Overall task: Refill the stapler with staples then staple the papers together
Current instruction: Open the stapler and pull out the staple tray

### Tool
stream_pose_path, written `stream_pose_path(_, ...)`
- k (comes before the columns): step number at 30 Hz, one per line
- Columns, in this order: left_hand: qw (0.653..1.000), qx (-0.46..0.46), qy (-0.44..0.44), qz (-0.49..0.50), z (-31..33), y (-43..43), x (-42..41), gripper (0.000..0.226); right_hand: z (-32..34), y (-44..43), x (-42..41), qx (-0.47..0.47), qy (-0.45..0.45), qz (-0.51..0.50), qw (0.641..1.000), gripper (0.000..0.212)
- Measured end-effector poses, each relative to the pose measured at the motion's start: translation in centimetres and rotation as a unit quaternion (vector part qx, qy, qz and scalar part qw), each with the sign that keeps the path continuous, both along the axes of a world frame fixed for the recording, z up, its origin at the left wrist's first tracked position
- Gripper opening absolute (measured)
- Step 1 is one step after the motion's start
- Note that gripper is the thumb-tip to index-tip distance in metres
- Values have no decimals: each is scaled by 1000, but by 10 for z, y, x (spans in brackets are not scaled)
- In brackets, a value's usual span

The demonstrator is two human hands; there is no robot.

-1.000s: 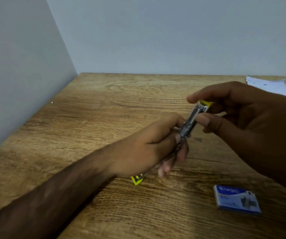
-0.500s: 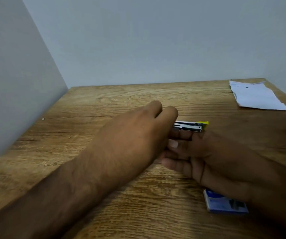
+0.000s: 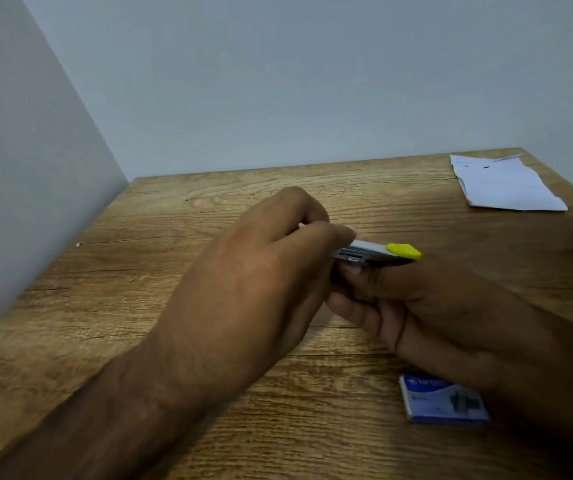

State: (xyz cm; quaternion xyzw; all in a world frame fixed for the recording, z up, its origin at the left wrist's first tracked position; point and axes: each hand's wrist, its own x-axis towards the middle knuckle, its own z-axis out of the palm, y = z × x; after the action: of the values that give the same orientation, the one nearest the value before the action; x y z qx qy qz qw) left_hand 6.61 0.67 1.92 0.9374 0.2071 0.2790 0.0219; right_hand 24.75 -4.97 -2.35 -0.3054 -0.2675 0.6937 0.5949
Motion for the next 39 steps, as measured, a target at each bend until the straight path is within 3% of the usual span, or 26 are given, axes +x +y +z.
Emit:
stream_pose_path(6, 997, -30, -56, 34, 0, 5, -5, 26, -2, 3, 11, 29, 1, 80, 996, 33)
stream_pose_path(10, 981, -158, -81, 76, 1, 10, -5, 22, -1, 3, 16, 19, -53, 97, 994, 29)
stream_pose_path(12, 958, -262, -76, 93, 2, 18, -7, 15, 5, 1, 22, 15, -121, 114, 986, 26)
stream_pose_path(16, 869, -477, -87, 94, 2, 27, -11, 15, 12, 0, 32, 16, -262, 152, 953, 23)
stream_pose_path(20, 811, -579, 0, 80, 0, 25, -10, 17, 9, 1, 35, 14, -302, 209, 930, 20)
stream_pose_path(28, 842, -522, 98, 98, -9, 27, -5, 23, 4, 6, 41, -31, -354, 256, 899, 17)
stream_pose_path(32, 869, -469, 116, 103, -12, 23, -5, 26, 11, 2, 42, -38, -438, 225, 869, 25)
stream_pose_path(36, 898, -415, 103, 106, -21, 19, -4, 29, 24, -5, 49, -32, -553, 175, 814, 15)
stream_pose_path(39, 922, -354, 109, 117, -24, 16, -4, 29, 30, -16, 55, -13, -584, 112, 804, 17)
